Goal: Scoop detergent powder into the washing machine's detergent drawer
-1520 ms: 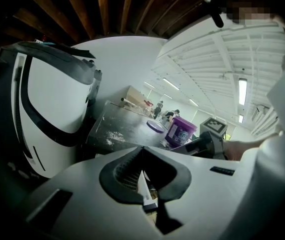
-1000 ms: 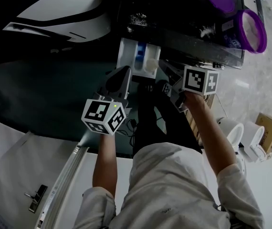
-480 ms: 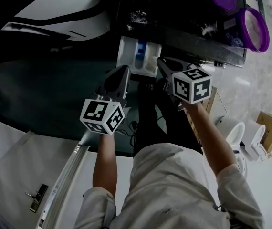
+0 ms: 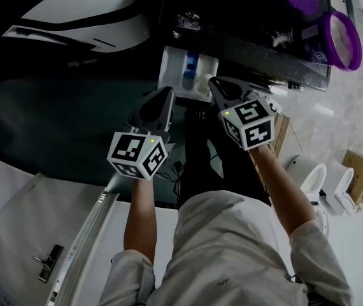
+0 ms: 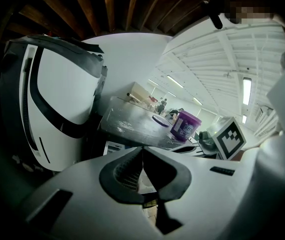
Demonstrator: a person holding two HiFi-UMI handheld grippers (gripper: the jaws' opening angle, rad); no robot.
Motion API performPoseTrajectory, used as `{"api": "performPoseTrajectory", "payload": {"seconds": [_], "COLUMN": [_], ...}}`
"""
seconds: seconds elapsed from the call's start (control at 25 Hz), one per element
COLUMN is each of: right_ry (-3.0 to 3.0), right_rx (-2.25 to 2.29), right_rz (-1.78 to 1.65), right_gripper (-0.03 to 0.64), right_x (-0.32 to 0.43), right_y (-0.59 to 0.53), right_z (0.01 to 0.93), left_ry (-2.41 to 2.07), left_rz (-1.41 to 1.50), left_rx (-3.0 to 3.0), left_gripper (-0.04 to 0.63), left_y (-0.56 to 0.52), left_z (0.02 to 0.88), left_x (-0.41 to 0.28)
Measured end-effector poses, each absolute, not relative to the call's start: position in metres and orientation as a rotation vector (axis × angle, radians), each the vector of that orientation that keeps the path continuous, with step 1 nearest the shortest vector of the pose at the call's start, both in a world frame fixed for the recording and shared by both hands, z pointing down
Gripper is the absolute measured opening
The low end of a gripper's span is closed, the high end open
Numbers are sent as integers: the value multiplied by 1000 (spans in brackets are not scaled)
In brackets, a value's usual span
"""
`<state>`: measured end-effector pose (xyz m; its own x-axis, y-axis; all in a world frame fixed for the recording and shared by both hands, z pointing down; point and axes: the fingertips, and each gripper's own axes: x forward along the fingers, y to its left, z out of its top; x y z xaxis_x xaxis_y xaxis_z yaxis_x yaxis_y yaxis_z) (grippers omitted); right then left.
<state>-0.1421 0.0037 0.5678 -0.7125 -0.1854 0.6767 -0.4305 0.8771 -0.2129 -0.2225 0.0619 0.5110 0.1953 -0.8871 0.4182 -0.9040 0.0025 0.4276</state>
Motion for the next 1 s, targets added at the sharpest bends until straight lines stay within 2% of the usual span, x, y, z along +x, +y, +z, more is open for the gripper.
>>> {"api": "performPoseTrajectory", "payload": {"seconds": [1.0], "right_ry": [-2337], "right_rx": [351], "right_rz": [-254], "right_gripper": [11], "right_x": [-158], "right_y": [23], "right_z": [550], "left_ry": [-1675], "left_rz": [36], "left_rx": [1859], "left_gripper": [20], "left_y": [62], "left_z": [510], "left_x": [-224]}}
